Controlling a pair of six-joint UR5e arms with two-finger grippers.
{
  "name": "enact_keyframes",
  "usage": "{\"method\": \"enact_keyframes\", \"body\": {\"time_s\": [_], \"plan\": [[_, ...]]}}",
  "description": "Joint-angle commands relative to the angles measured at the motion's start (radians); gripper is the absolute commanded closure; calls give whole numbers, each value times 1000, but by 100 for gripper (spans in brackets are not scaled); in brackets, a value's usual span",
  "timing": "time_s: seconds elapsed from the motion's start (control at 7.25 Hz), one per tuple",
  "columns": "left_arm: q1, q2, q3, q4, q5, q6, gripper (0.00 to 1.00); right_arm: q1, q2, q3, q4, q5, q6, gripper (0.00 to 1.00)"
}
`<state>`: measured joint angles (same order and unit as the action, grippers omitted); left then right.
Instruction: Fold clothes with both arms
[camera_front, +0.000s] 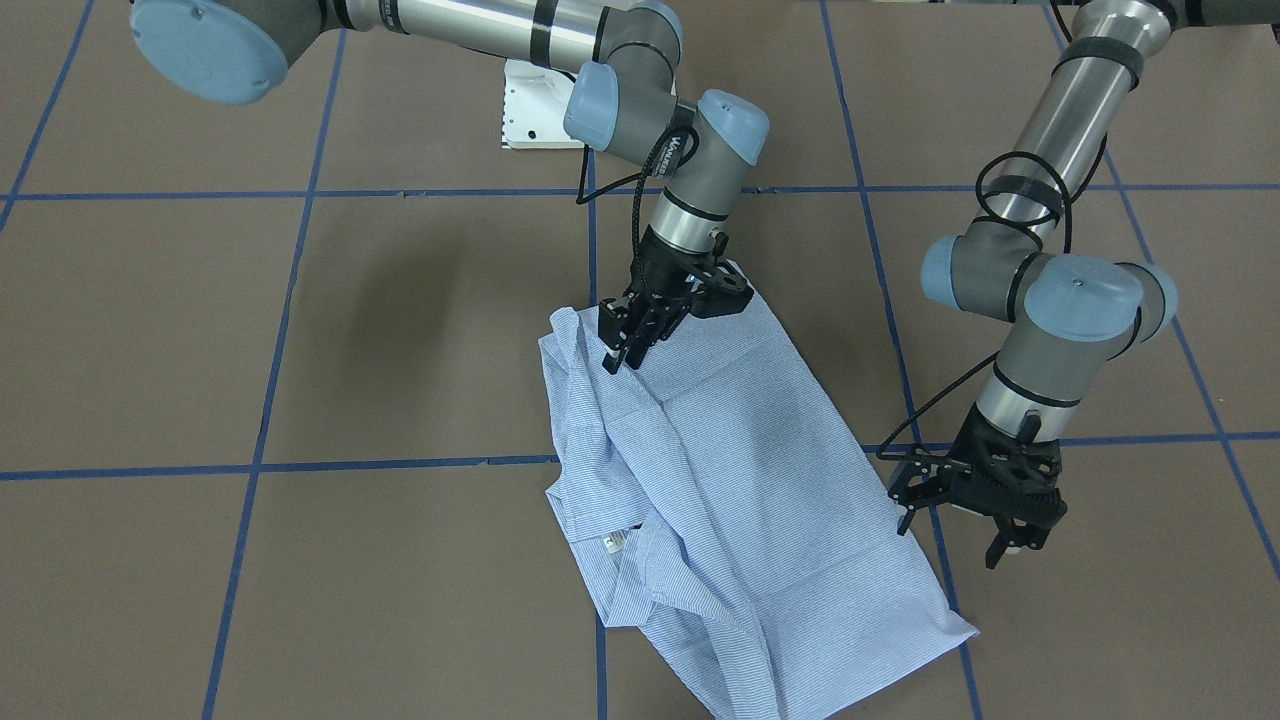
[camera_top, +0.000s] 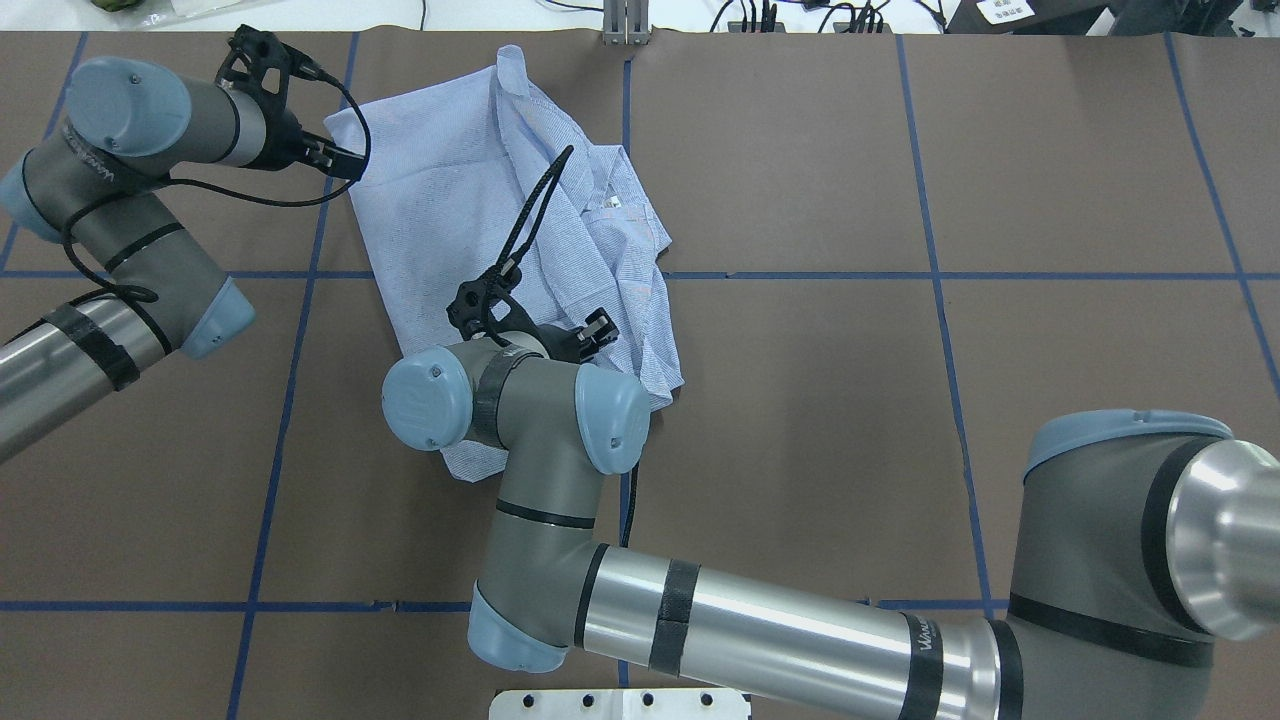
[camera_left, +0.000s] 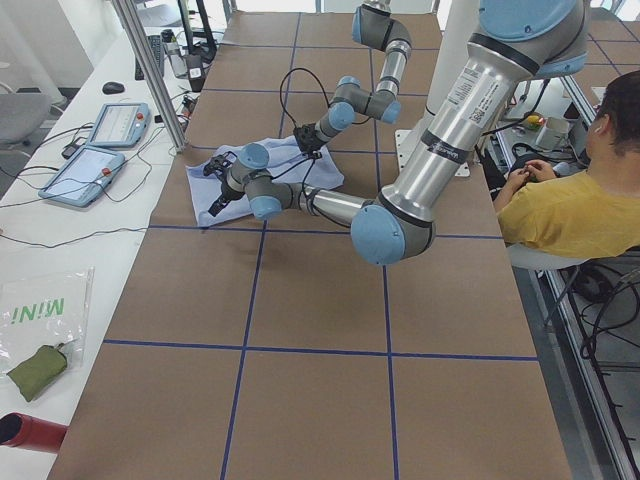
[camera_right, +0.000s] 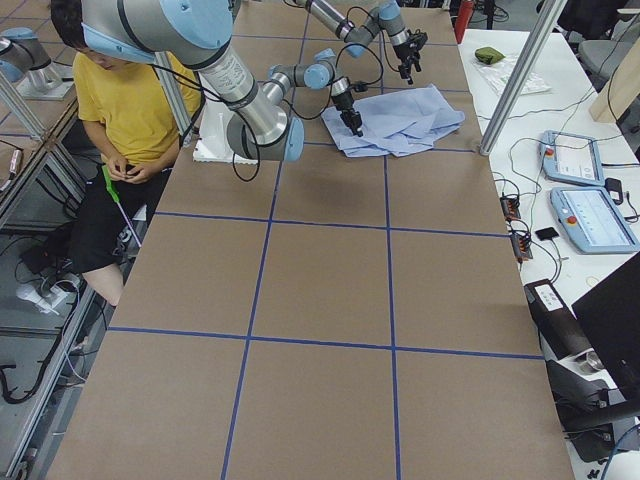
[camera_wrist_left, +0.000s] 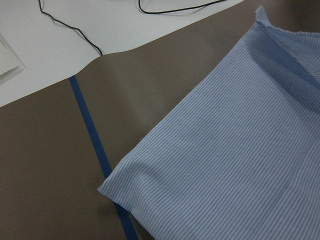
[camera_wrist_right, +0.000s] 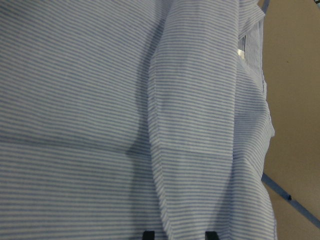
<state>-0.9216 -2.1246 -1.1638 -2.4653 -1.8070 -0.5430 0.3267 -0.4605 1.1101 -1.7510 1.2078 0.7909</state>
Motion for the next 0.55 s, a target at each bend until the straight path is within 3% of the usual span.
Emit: {"method": "enact_keyframes", "body": {"time_s": [0.0, 0.28, 0.41], "plan": [[1, 0, -1, 0, 0, 0, 0, 12, -1, 4, 1, -1, 2, 100], [1, 0, -5, -1, 0, -5, 0, 29, -41, 66, -5, -1, 2, 100], [1, 0, -5, -1, 0, -6, 0, 43, -119, 148, -5, -2, -2, 100]]}}
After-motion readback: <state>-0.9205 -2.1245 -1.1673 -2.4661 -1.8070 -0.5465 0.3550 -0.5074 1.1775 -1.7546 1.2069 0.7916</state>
